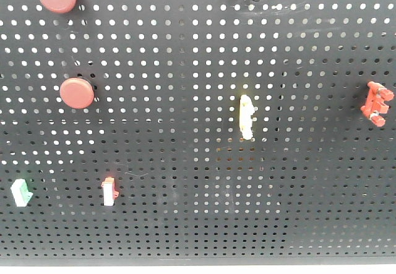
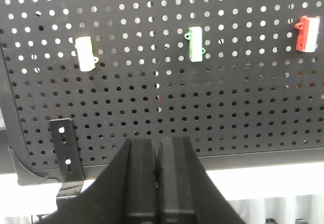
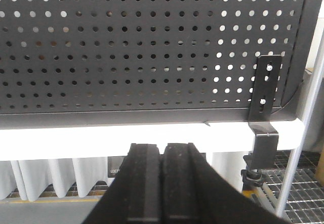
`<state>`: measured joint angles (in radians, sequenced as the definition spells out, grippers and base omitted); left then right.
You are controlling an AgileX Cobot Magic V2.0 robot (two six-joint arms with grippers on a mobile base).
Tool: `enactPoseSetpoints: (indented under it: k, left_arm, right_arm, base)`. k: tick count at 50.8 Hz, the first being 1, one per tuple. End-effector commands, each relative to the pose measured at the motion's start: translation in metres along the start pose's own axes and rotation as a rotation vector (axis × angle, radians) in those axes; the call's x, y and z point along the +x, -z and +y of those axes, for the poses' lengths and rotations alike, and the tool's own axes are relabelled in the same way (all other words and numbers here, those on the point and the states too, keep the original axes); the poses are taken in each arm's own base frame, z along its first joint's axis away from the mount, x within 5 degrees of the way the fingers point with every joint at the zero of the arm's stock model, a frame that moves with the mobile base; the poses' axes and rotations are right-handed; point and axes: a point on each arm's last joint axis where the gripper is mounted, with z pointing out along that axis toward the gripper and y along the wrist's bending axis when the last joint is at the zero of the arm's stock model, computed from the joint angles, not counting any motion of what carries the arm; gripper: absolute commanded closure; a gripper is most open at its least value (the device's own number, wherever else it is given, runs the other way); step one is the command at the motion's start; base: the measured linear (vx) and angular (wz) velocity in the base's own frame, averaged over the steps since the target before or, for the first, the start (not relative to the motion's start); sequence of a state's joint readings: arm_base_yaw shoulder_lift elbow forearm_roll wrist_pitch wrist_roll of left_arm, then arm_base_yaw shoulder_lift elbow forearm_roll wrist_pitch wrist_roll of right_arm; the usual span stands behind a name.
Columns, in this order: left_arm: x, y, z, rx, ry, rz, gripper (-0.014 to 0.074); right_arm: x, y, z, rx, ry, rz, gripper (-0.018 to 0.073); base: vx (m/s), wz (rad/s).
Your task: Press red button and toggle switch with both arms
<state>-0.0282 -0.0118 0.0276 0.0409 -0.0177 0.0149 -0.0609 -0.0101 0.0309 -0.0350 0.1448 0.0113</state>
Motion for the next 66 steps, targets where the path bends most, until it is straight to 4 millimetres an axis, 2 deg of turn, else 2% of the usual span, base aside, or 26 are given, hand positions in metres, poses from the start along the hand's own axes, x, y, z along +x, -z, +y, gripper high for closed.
enactPoseSetpoints:
  k: [1, 14, 18, 21, 29, 35, 40, 43, 46, 51, 57, 62, 66]
  left_arm:
    - [-0.001, 0.0, 0.0, 0.001, 0.017, -0.081, 0.0594]
    - [-0.013, 0.001, 0.0, -0.001, 0.017, -0.216, 0.0594]
    - [-0.022, 0.003, 0.0, 0.0, 0.025, -0.297, 0.0594]
    - [-0.037, 0.006, 0.001, 0.003, 0.049, -0.36, 0.0594]
    - [-0.091, 0.015, 0.004, 0.002, 0.046, -0.429, 0.0594]
    - [-0.148, 0.021, 0.007, -0.011, -0.028, -0.452, 0.0594]
    - [-0.196, 0.014, 0.009, -0.024, -0.091, -0.482, 0.0594]
    - [-0.22, 0.004, 0.01, -0.025, -0.099, -0.489, 0.0594]
    - [-0.235, -0.01, 0.011, -0.024, -0.099, -0.478, 0.0594]
    - [-0.243, -0.036, 0.011, -0.018, -0.099, -0.426, 0.0594]
    - [-0.229, -0.07, 0.01, -0.007, -0.098, -0.315, 0.0594]
    - [-0.218, -0.091, 0.009, 0.003, -0.088, -0.256, 0.0594]
    - [-0.218, -0.103, 0.006, 0.031, -0.088, -0.298, 0.0594]
  right_arm:
    - [-0.01, 0.002, 0.0, 0.0, -0.005, -0.143, 0.0559]
    - [-0.03, 0.007, 0.0, -0.003, -0.004, -0.366, 0.0559]
    - [-0.043, 0.012, 0.0, -0.007, -0.02, -0.468, 0.0559]
    - [-0.057, 0.016, 0.0, -0.013, -0.043, -0.513, 0.0559]
    - [-0.116, 0.03, -0.001, -0.011, -0.031, -0.543, 0.0559]
    - [-0.166, 0.03, -0.002, 0.001, 0.022, -0.541, 0.0559]
    - [-0.211, 0.023, -0.003, 0.008, 0.063, -0.574, 0.0559]
    - [-0.227, 0.009, -0.003, 0.01, 0.095, -0.561, 0.0559]
    - [-0.24, -0.004, -0.002, 0.013, 0.134, -0.55, 0.0559]
    - [-0.245, -0.034, 0.0, 0.0, 0.181, -0.516, 0.0559]
    - [-0.242, -0.059, 0.002, -0.038, 0.141, -0.513, 0.0559]
    - [-0.24, -0.072, 0.003, -0.059, 0.11, -0.513, 0.0559]
    - [-0.239, -0.078, 0.004, -0.068, 0.117, -0.509, 0.0559]
  base:
    - [0.0, 0.0]
    - [0.0, 0.0]
    - [0.0, 0.0]
    - [0.0, 0.0]
    - [0.0, 0.0]
    - [0.0, 0.0]
    - [0.0, 0.0]
    - [0.0, 0.0]
    - [0.0, 0.0]
    - [0.0, 0.0]
    - [0.0, 0.0]
    - [0.0, 0.0]
    - [0.0, 0.0]
